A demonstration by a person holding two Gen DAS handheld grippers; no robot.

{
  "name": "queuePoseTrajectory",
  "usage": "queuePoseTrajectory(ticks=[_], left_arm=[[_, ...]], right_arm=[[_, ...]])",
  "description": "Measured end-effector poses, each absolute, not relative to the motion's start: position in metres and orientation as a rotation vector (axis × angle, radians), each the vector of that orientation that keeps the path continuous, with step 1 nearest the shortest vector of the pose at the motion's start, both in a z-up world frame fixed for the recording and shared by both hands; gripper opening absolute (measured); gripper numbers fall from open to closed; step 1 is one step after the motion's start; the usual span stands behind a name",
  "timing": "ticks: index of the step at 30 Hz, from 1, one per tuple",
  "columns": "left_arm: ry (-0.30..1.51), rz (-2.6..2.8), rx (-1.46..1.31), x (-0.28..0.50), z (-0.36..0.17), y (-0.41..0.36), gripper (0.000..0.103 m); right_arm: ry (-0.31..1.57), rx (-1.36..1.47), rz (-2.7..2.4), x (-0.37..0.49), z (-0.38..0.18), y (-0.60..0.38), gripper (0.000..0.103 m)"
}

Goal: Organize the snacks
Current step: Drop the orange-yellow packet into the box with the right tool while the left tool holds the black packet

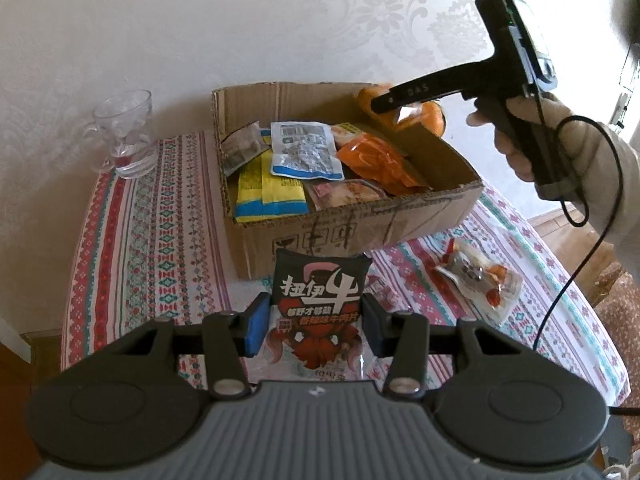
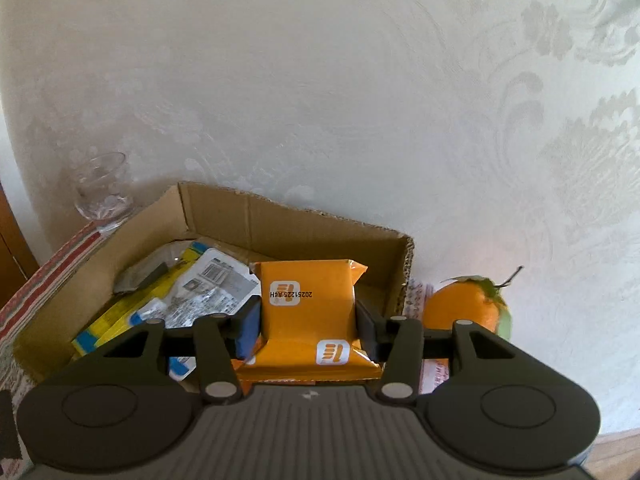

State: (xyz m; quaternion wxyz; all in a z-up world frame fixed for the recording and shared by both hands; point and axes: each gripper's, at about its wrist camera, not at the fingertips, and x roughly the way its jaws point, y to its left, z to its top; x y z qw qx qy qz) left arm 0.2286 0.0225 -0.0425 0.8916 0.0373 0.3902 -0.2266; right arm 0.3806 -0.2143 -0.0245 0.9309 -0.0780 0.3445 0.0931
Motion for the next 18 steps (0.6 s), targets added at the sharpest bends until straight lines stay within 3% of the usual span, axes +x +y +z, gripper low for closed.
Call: queuePoseTrajectory(ticks=[1, 2, 3, 18], left_arm=[[0.809, -0.471, 0.080, 0.231, -0.042, 0.022, 0.047], [0.806, -0.472, 0.082, 0.233, -0.041, 0.021, 0.047], [0.801, -0.474, 0.084, 0.235, -0.039, 0.020, 0.047], [0.727, -0.515, 0.136, 0.288, -0.007, -0.011, 0.047]], right_arm=[[0.703, -0.154, 0.183, 0.382, -0.026, -0.216, 0.074], [0.696, -0.156, 0.167, 0.382, -0.027, -0.216, 0.091], [0.689, -0.153, 0.165, 0.379, -0.027, -0.217, 0.100], [0.632, -0.167, 0.231, 0.272, -0.015, -0.206, 0.103]])
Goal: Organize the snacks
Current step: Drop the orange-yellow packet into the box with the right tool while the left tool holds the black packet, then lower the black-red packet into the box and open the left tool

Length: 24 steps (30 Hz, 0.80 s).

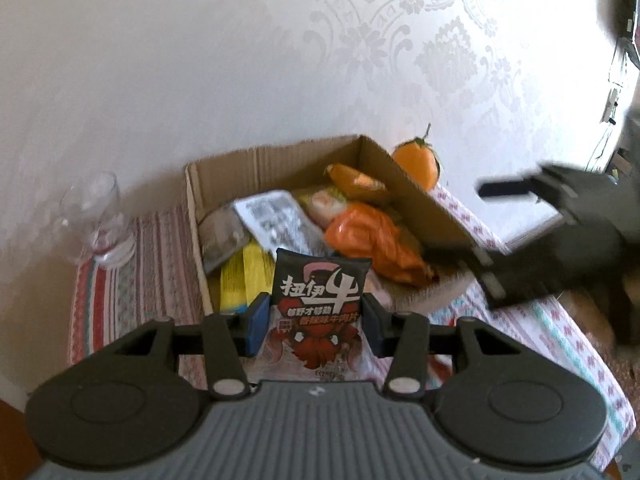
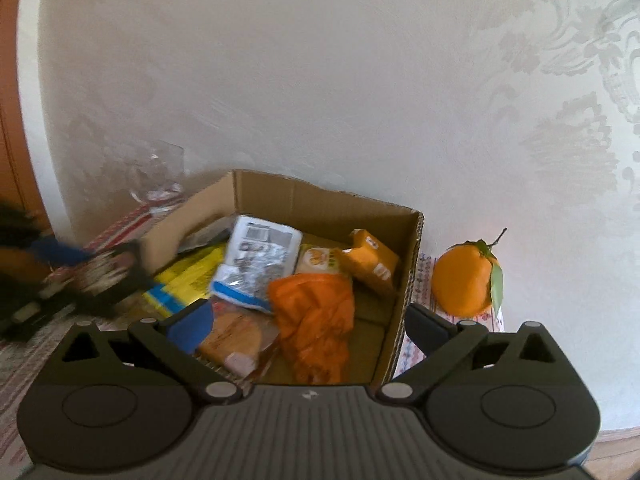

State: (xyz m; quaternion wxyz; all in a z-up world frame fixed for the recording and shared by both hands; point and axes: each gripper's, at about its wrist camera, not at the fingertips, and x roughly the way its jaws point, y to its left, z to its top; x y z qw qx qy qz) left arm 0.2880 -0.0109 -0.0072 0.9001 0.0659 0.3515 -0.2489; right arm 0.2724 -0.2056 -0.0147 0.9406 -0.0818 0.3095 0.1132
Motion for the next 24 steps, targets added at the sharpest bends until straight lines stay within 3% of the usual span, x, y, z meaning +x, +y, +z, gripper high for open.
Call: queuePoseTrajectory(ticks=[18, 20, 21, 24], left_arm=[[0.801, -0.421, 0.082, 0.438, -0.021, -0.075, 0.048], [0.810, -0.380, 0.076, 0.451, -0.026, -0.079, 0.056], [0.821, -0.348, 0.081, 0.454, -0.029, -0.081, 0.068], [0.809, -0.324, 0.097, 0.450, -0.031, -0.082, 0.071]], right_arm=[[0.609, -0.117, 0.180, 0.197, -0.013, -0.210, 0.103], [0.620, -0.115, 0.172, 0.193, -0.015, -0.212, 0.103], [0.626, -0.117, 0.171, 0.191, -0.017, -0.213, 0.103], [0.636, -0.122, 0.162, 0.185, -0.022, -0.216, 0.103]])
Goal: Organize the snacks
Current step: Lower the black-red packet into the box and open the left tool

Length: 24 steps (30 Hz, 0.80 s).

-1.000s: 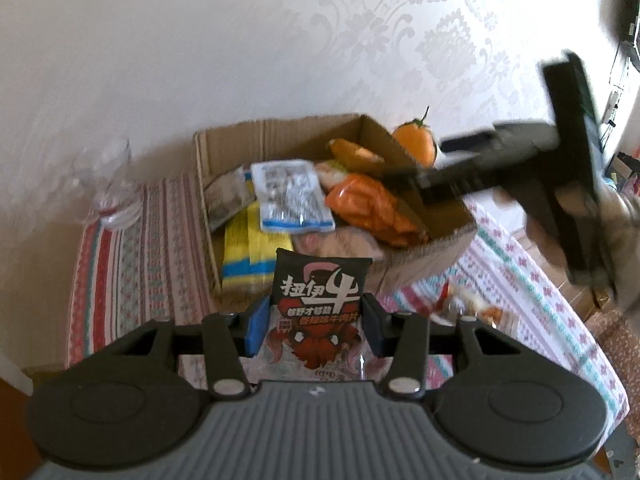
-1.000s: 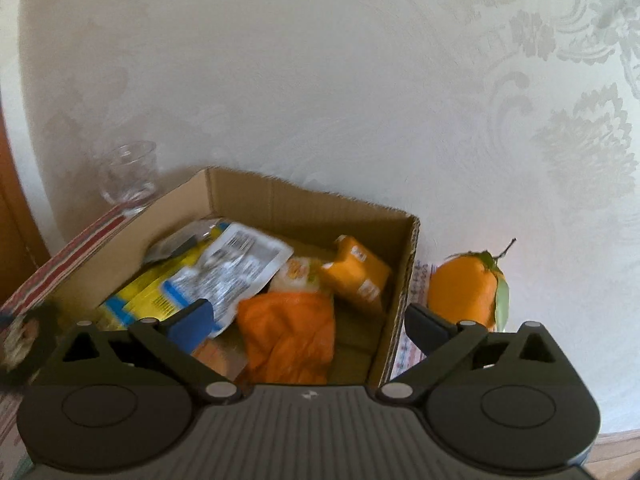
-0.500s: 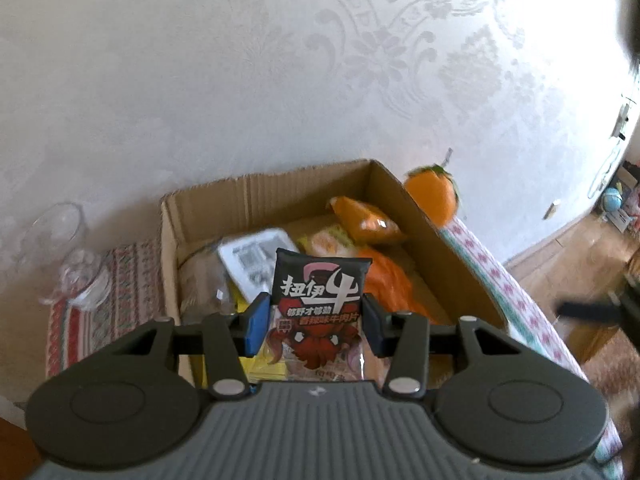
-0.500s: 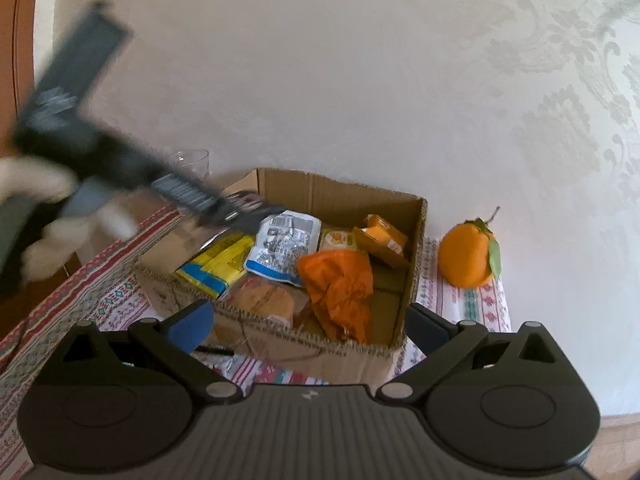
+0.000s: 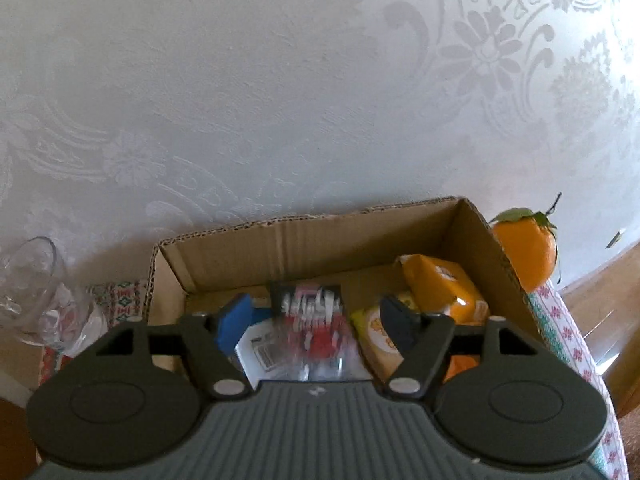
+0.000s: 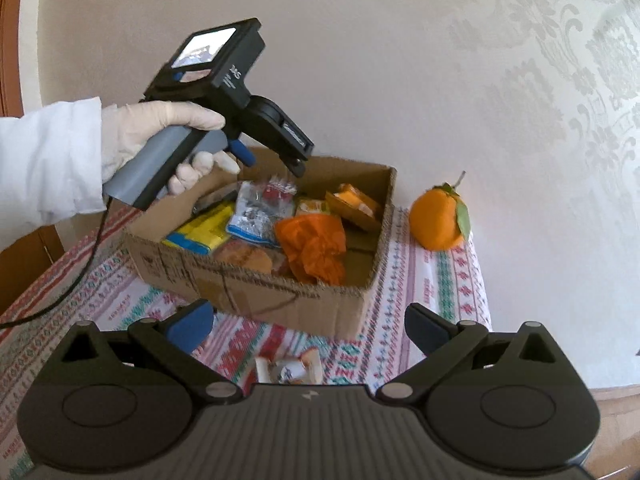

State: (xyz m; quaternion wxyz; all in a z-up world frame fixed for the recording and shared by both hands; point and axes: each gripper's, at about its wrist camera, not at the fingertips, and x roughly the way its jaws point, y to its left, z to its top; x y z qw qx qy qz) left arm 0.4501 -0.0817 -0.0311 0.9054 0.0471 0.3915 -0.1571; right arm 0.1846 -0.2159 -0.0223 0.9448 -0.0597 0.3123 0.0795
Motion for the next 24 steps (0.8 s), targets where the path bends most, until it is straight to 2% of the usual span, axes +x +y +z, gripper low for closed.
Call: queuePoseTrajectory(ticks=[5, 9, 14, 24], left_arm=[[0.775, -0.327, 0.096, 0.422, -0.021, -0.072, 0.072], [0.718, -0.317, 0.122, 0.394, -0.005, -0.064, 0.080], [0.693, -0.311, 0.136, 0.356, 0.007, -0.052, 0.081], [0.705, -0.273, 0.018, 0.278, -0.015, -0.017, 0.081]], right_arm=[[0.671, -0.102, 0.170, 0.177, -0.034, -0.221, 0.103], [0.701, -0.079, 0.165, 0.172, -0.043, -0.224, 0.103], [0.710, -0.052, 0.166, 0.163, -0.047, -0.228, 0.103], [0.769, -0.058, 0.172, 0.158, -0.073, -0.230, 0.103]])
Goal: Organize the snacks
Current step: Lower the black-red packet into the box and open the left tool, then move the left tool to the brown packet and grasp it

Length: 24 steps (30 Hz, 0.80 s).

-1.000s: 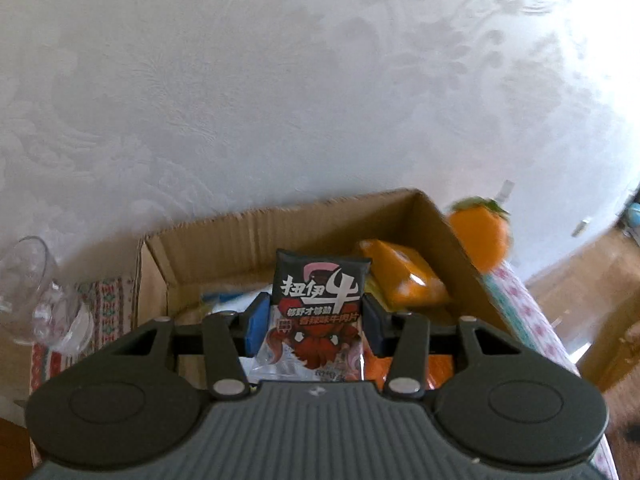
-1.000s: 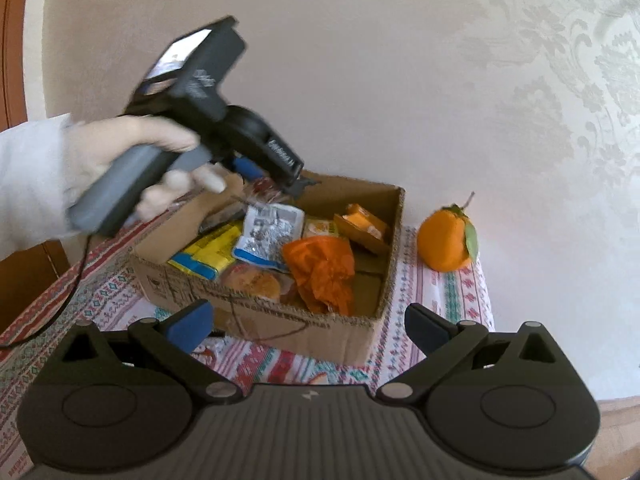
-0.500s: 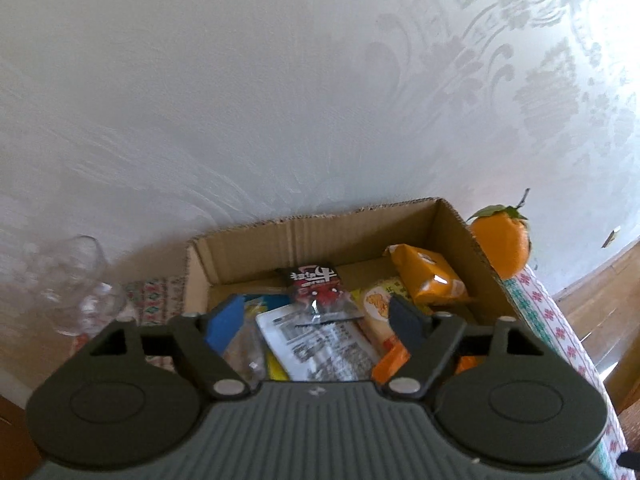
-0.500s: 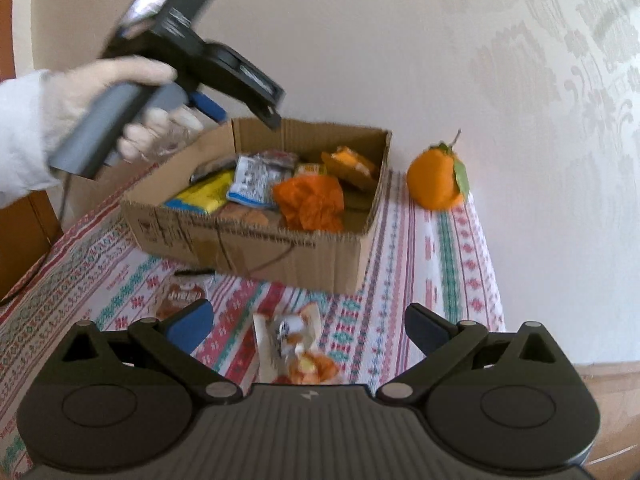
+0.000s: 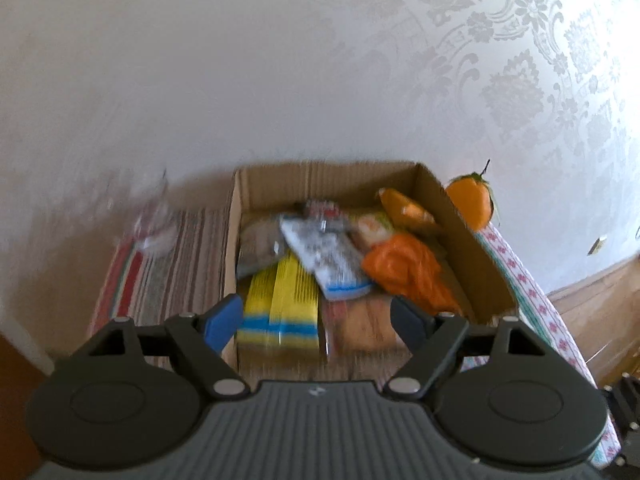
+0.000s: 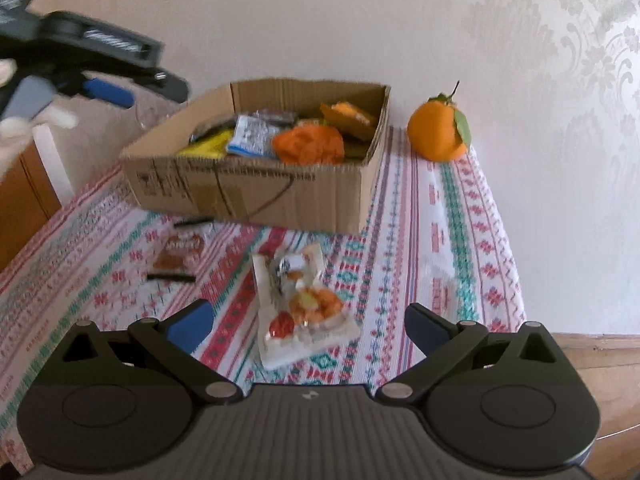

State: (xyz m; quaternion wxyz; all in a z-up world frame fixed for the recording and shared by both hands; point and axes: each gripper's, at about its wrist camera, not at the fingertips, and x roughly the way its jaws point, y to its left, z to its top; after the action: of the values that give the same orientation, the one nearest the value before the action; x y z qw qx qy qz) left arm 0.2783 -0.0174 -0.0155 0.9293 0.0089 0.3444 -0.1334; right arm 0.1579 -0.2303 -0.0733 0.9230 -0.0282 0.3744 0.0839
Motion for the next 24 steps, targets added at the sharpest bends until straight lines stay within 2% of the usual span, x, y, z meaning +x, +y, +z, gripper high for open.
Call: queuePoseTrajectory(ticks=[6, 18, 20, 22, 24], left_arm=[[0.748, -0.229, -0.009, 0.249, -0.052, -0.013, 0.081], [0.839, -0.239, -0.049, 0.248, -0.101, -0.039, 0.082], [0.839, -0.229, -0.027, 0.251, -0.105, -0.046, 0.084], [0.836, -0.213, -0.017, 0.254, -0.110, -0.050, 0.092], [0.838, -0.208, -0.010, 0.256, -0.114, -0.052, 0.092]], right_arm=[[0.799, -0.084, 0.171, 0.160, -0.089, -0.230, 0.103], [0.819, -0.132, 0.180, 0.167, -0.101, -0.230, 0.103], [0.819, -0.139, 0.181, 0.168, -0.102, -0.229, 0.103], [0.820, -0.141, 0.181, 0.169, -0.102, -0.228, 0.103], [0.819, -0.142, 0.180, 0.169, -0.102, -0.227, 0.103]])
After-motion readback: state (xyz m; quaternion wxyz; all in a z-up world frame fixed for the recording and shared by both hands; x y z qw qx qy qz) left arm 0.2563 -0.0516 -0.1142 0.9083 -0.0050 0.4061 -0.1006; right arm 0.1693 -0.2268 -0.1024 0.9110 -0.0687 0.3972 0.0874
